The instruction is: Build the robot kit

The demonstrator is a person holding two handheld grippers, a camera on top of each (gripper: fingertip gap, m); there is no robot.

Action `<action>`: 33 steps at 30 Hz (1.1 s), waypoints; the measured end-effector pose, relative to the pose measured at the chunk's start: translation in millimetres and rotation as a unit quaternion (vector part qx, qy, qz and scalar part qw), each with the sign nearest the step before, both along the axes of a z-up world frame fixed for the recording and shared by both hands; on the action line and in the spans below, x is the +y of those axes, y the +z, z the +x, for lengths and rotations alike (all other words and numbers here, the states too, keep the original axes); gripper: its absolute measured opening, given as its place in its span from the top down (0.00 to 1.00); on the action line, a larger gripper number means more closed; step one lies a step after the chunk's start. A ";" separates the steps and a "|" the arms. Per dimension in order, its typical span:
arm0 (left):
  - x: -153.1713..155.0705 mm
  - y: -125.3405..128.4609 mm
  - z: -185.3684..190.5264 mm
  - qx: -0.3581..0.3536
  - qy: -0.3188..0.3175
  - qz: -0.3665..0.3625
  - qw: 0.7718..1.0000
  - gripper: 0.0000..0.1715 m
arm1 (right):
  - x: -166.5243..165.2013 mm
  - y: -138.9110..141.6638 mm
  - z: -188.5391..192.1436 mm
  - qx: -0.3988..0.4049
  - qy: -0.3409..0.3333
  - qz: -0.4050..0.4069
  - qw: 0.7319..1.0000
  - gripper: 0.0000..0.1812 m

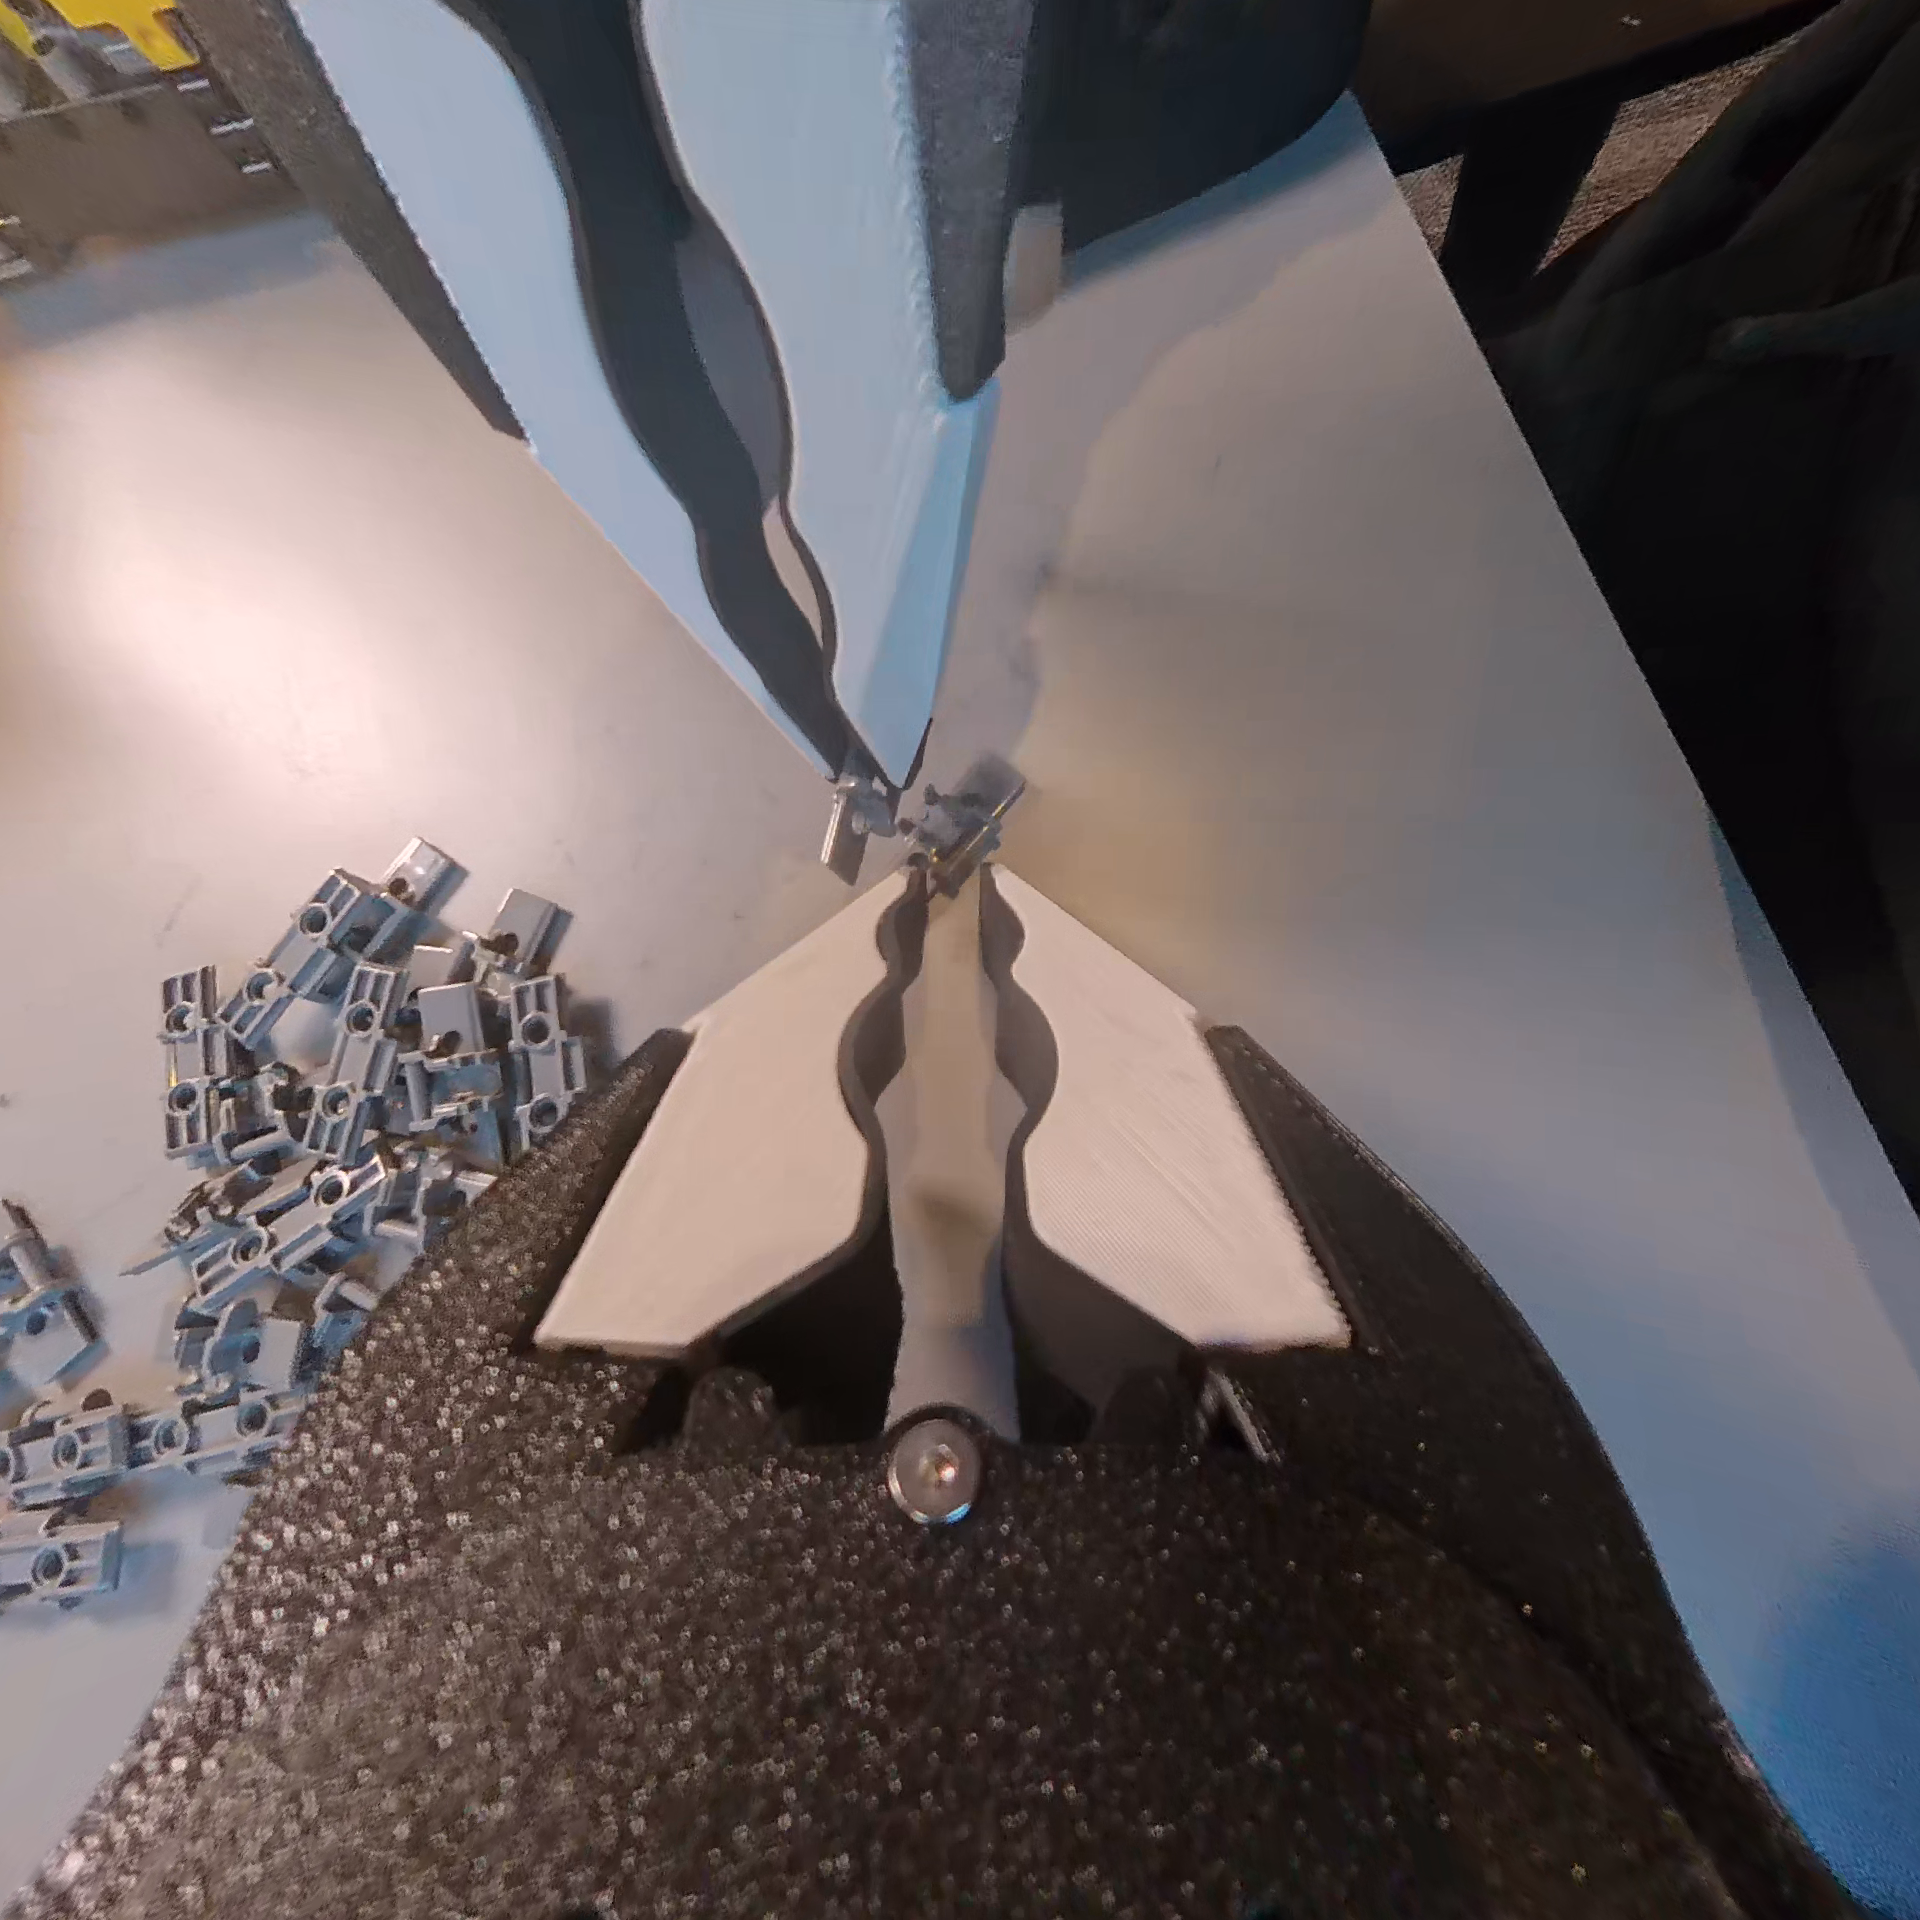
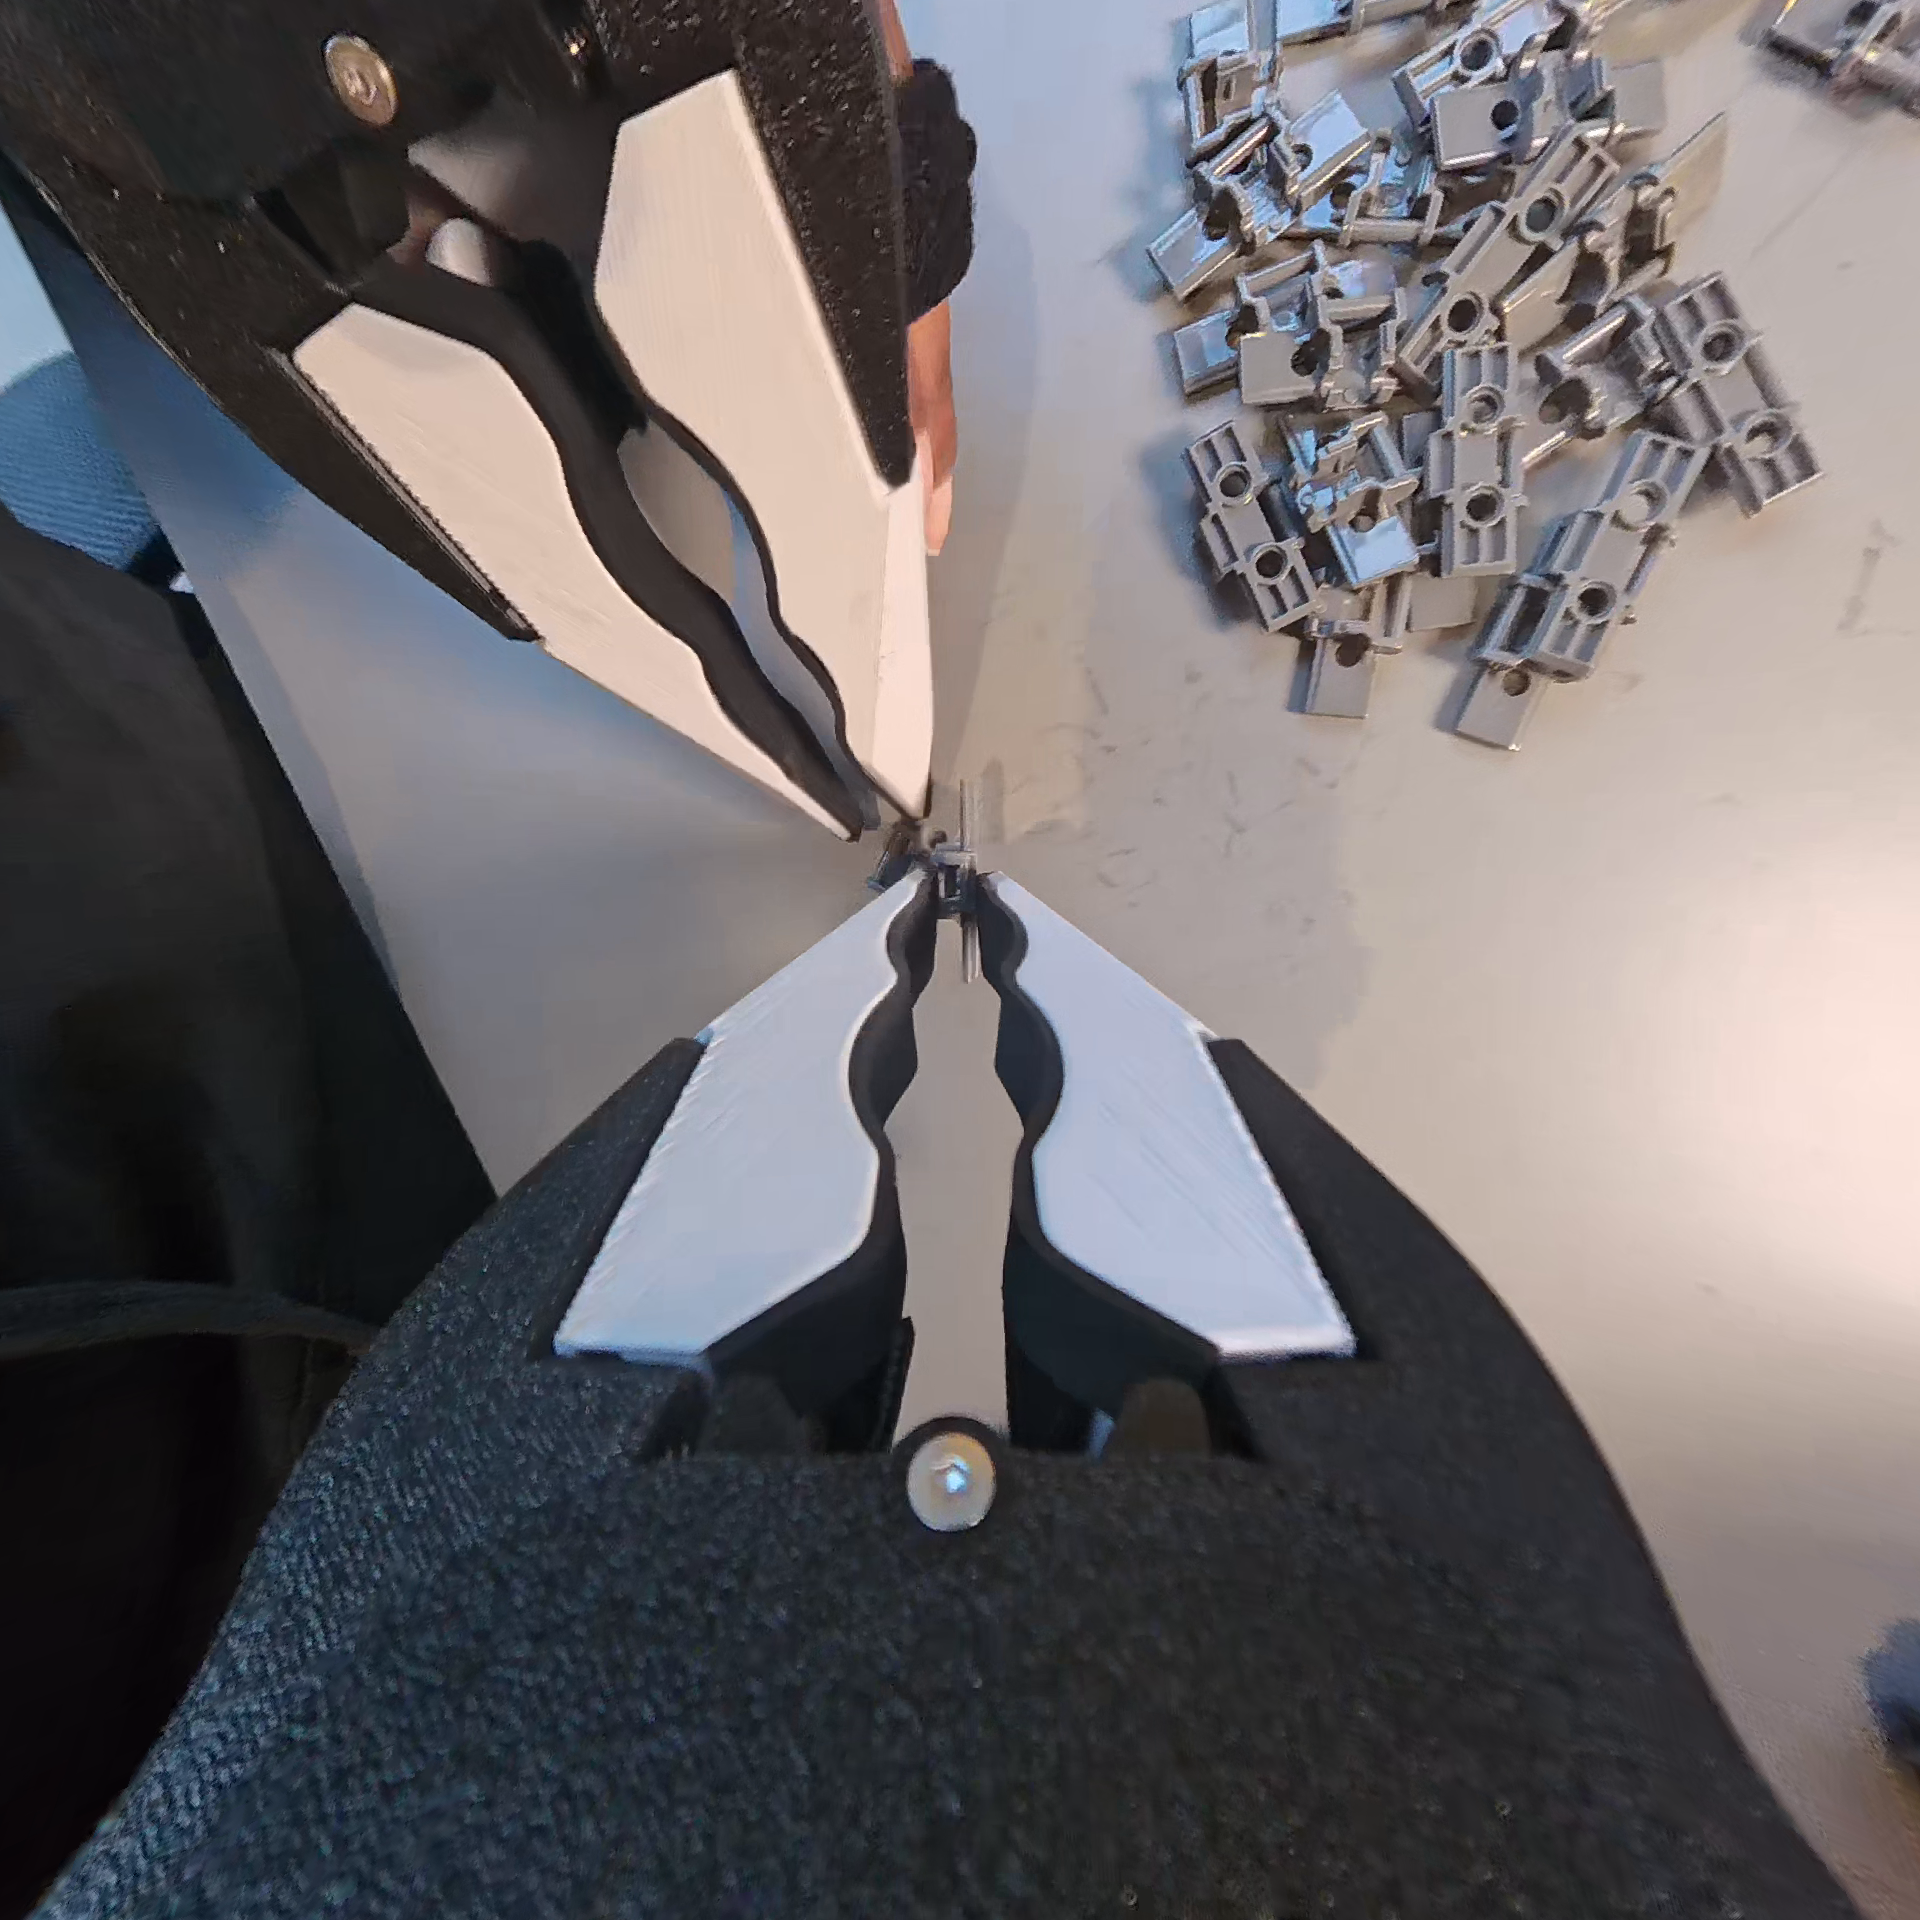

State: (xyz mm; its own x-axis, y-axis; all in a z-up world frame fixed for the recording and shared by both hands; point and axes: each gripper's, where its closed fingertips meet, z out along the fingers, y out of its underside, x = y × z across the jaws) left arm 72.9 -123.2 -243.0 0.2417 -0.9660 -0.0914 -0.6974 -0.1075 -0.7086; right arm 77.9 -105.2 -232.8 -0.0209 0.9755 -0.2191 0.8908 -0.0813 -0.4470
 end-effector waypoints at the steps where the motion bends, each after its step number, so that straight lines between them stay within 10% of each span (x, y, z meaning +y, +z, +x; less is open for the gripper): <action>1: -0.2 -0.3 1.0 0.001 -0.001 0.004 1.000 0.95 | -0.5 -0.8 0.4 0.001 -0.007 -0.006 1.000 0.96; 33: 0.4 -6.0 14.6 0.026 0.064 0.014 0.998 0.99 | -3.3 -6.5 12.8 -0.026 -0.104 0.022 0.994 0.96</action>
State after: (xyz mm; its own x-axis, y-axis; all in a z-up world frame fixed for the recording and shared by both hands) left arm 87.5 -122.8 -249.0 0.3573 -0.9243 -0.1340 -0.7153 -0.1786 -0.6756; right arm 90.6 -108.5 -239.3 0.1919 0.9663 -0.1719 0.8789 -0.2471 -0.4079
